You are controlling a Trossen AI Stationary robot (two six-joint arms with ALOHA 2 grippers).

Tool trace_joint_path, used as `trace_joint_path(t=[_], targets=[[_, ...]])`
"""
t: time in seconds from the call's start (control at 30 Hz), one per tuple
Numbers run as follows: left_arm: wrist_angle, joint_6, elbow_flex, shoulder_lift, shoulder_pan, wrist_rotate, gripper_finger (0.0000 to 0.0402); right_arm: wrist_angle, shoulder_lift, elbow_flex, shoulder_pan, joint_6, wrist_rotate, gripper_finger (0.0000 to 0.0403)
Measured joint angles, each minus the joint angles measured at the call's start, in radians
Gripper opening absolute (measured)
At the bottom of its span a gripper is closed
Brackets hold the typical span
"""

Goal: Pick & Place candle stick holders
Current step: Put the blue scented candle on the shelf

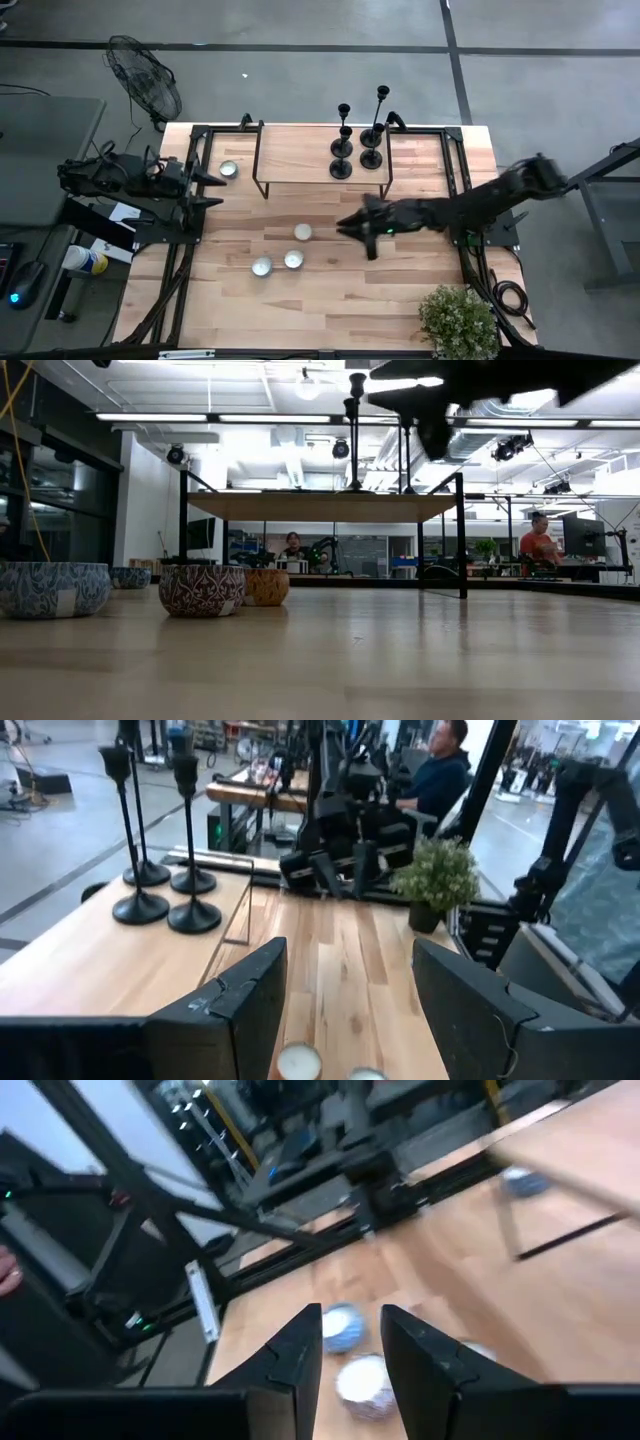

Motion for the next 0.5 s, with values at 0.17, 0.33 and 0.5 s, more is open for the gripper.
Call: trace_joint_path(t=[0.17, 0.33, 0.5], targets=[[0.036, 0.000, 0.000, 0.013, 0.000, -0.089, 0.0211, 0.000, -0.265, -0.188, -0.016, -0.048, 0.019, 0.0098], [0.046, 0.000, 0.000, 0.052, 0.000, -0.198, 0.0211, -0.016, -0.483, -0.338, -0.045, -0.063, 0.012, 0.0098], [0.094, 0.001, 0.000, 0.125, 0.000, -0.276, 0.0211, -0.037, -0.635, -0.429, -0.084, -0.071, -0.037, 0.0098]])
